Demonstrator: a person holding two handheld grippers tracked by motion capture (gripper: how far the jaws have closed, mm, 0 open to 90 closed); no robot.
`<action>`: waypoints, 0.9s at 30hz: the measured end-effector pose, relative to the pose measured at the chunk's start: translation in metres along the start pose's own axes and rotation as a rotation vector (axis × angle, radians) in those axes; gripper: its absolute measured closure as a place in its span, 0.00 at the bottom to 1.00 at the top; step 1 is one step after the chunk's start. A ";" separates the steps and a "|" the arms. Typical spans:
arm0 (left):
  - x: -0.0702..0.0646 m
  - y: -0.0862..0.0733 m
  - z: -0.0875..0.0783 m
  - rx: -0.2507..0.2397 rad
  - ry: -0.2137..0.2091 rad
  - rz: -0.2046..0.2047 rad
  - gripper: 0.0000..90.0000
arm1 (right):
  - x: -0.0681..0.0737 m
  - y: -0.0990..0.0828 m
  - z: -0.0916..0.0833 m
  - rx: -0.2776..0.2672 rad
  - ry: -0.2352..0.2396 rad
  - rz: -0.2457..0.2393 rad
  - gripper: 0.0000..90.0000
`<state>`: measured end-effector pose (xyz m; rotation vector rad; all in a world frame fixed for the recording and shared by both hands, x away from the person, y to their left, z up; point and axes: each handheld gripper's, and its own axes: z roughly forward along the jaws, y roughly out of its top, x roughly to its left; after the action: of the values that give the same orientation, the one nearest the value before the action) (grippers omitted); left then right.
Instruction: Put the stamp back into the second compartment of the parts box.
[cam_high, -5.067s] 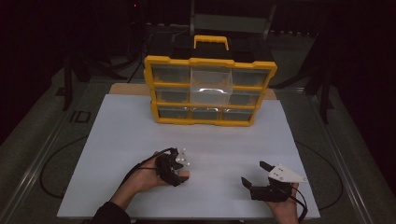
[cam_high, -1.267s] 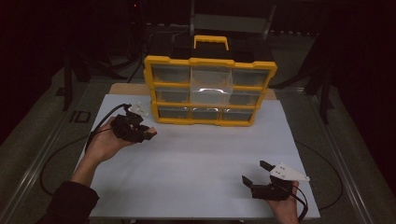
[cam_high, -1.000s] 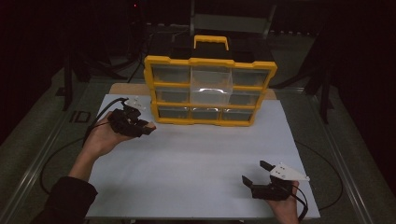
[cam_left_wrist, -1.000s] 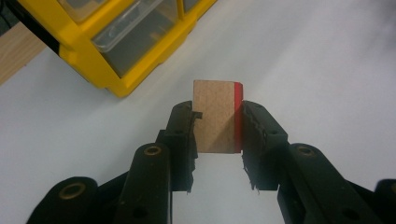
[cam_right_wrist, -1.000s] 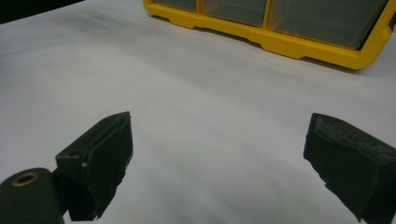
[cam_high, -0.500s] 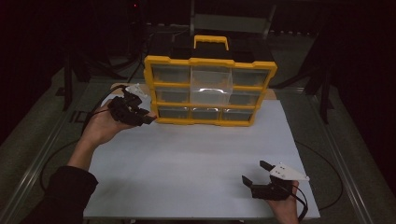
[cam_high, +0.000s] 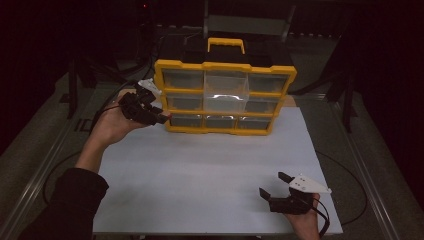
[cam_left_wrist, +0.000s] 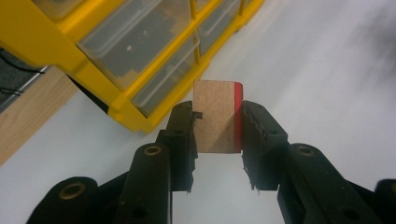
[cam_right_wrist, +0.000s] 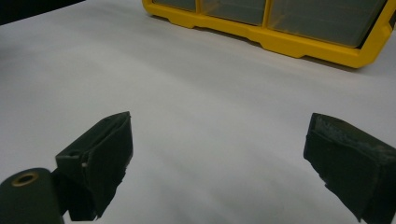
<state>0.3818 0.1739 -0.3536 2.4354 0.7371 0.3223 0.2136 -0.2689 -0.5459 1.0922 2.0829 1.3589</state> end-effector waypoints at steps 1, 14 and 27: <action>0.000 0.002 -0.001 -0.002 0.003 -0.001 0.74 | 0.000 0.000 0.000 0.000 0.001 0.001 0.09; 0.004 0.019 -0.017 -0.021 0.017 0.006 0.74 | 0.001 0.000 0.001 0.003 0.002 -0.001 0.09; 0.000 0.039 -0.019 -0.015 0.020 0.037 0.74 | 0.001 0.000 0.001 0.004 0.003 0.000 0.09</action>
<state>0.3917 0.1554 -0.3158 2.4369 0.6963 0.3656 0.2135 -0.2679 -0.5464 1.0924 2.0883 1.3580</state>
